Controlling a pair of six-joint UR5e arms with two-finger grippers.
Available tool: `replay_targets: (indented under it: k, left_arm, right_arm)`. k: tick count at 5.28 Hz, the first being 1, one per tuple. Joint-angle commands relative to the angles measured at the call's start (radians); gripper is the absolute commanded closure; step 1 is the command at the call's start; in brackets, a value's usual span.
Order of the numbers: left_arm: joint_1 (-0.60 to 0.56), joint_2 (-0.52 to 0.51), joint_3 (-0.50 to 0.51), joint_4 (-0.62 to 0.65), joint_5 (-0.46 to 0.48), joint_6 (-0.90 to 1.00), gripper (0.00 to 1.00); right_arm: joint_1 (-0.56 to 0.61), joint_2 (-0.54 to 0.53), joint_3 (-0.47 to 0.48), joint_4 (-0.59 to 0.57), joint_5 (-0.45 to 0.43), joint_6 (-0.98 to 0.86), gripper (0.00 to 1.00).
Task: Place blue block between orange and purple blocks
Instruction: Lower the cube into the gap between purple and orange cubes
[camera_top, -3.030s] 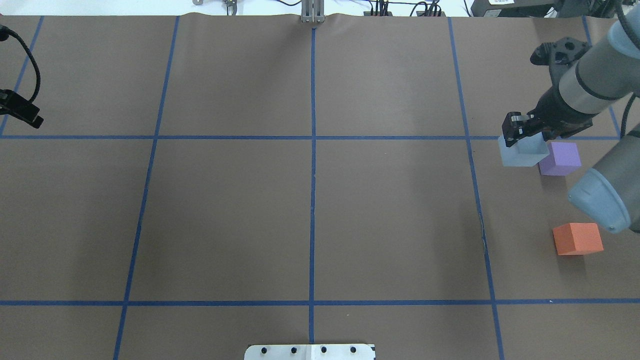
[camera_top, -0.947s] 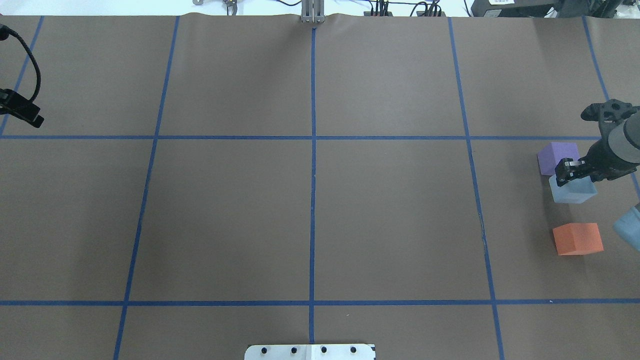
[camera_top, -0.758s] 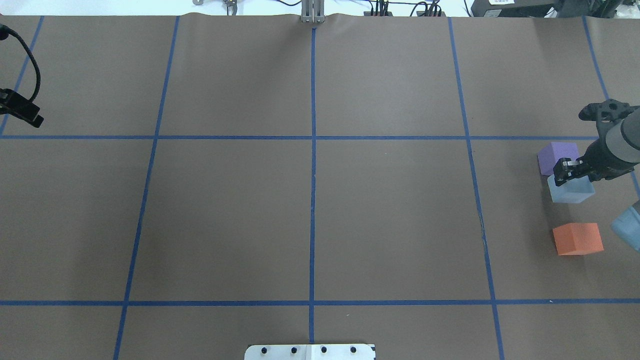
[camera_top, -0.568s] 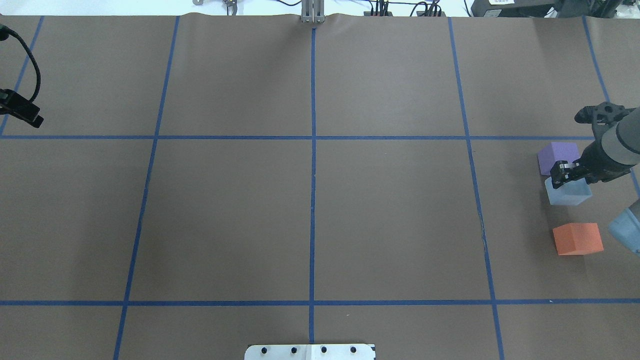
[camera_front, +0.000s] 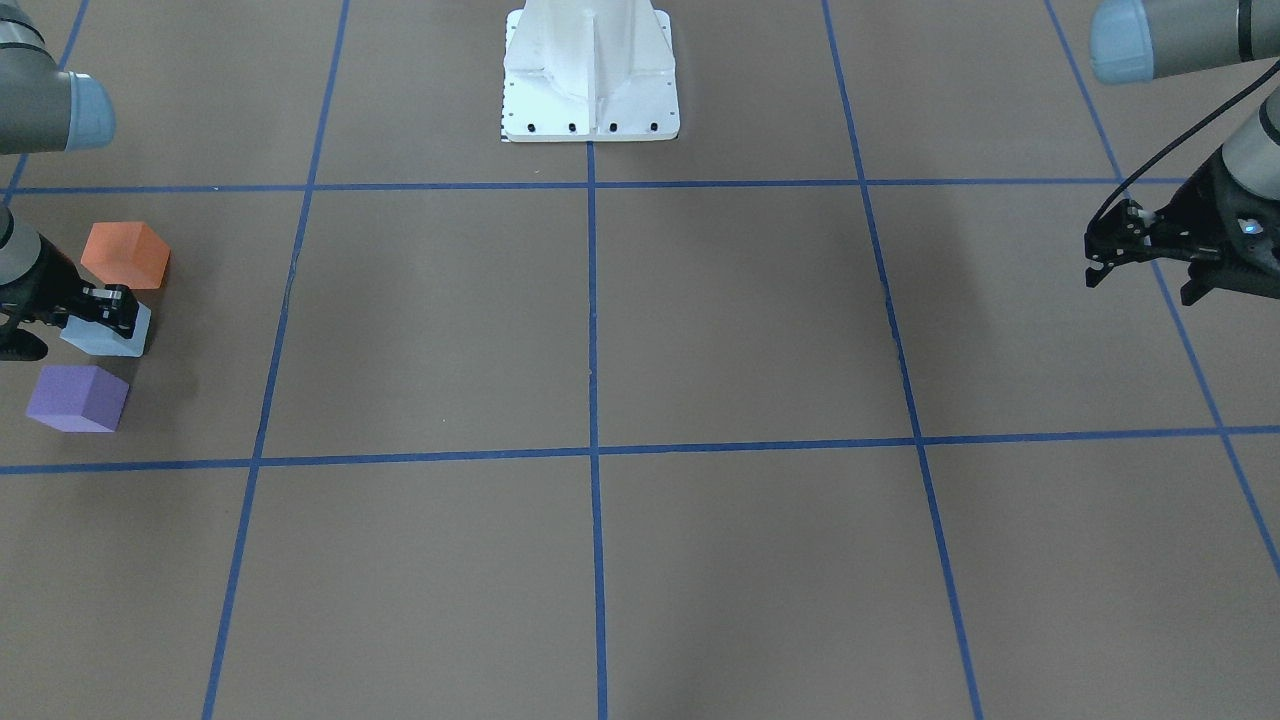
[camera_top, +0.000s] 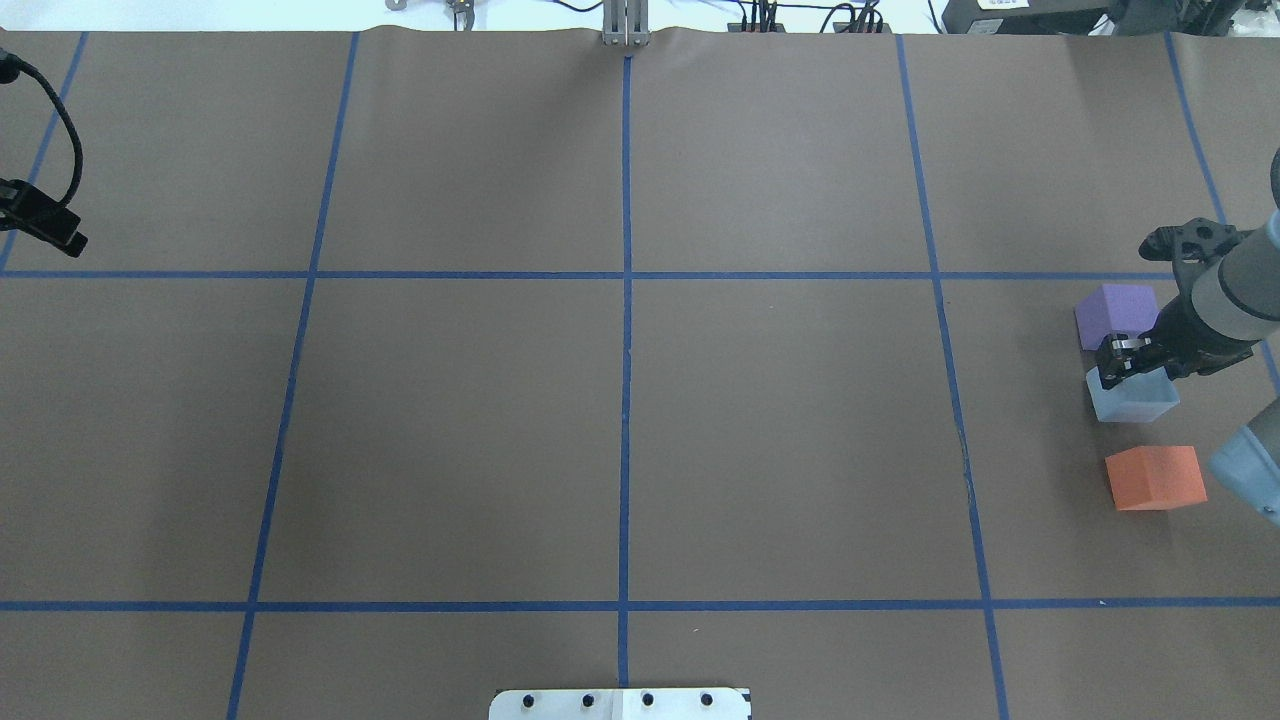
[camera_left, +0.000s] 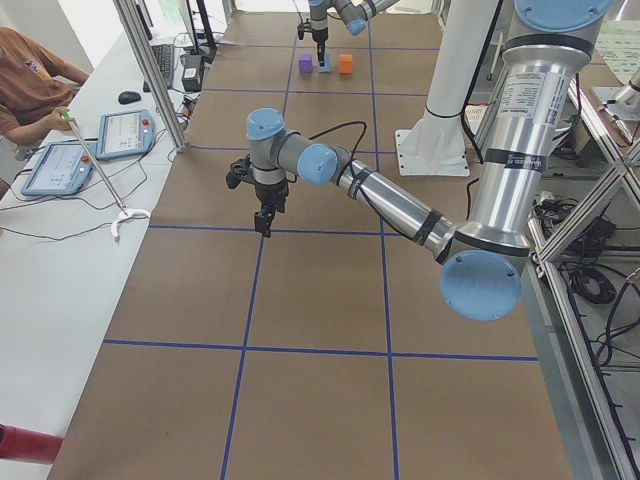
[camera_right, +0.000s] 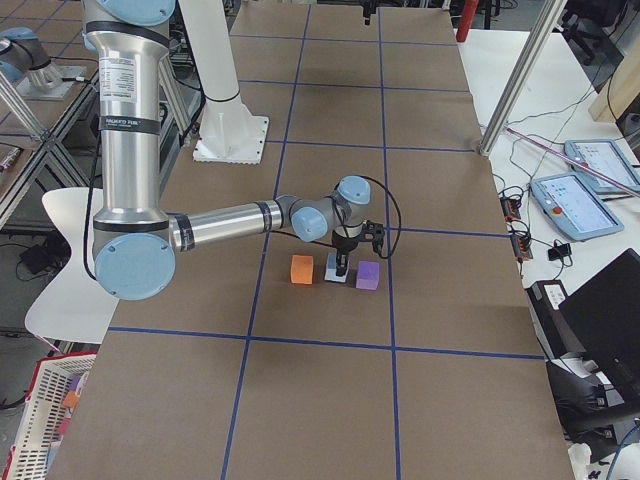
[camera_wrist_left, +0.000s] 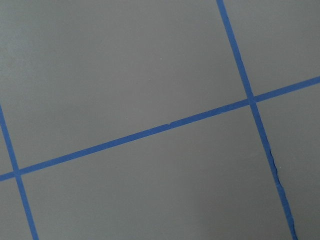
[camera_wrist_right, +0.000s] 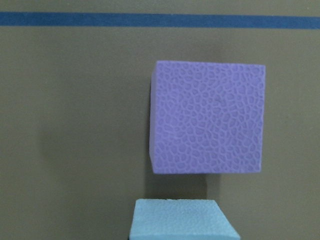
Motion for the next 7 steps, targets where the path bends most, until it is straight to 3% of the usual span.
replay_targets:
  k: [1, 2, 5, 7]
  left_arm:
    - [0.000, 0.000, 0.000, -0.002, 0.000, 0.000, 0.00]
    - [0.000, 0.000, 0.000, -0.002, -0.001, 0.000, 0.00]
    - [0.000, 0.000, 0.000, -0.002, -0.001, 0.000, 0.00]
    - [-0.003, -0.002, -0.001, -0.002, 0.000, 0.012, 0.00]
  right_arm:
    - [-0.001, -0.001, -0.008, 0.000, 0.000, 0.001, 0.85]
    - [-0.001, -0.001, -0.009, 0.000, -0.002, 0.003, 0.01]
    - [0.004, -0.003, 0.035, 0.000, 0.006, 0.008, 0.00]
    - [0.135, -0.041, 0.171, -0.006, 0.030, -0.052, 0.00]
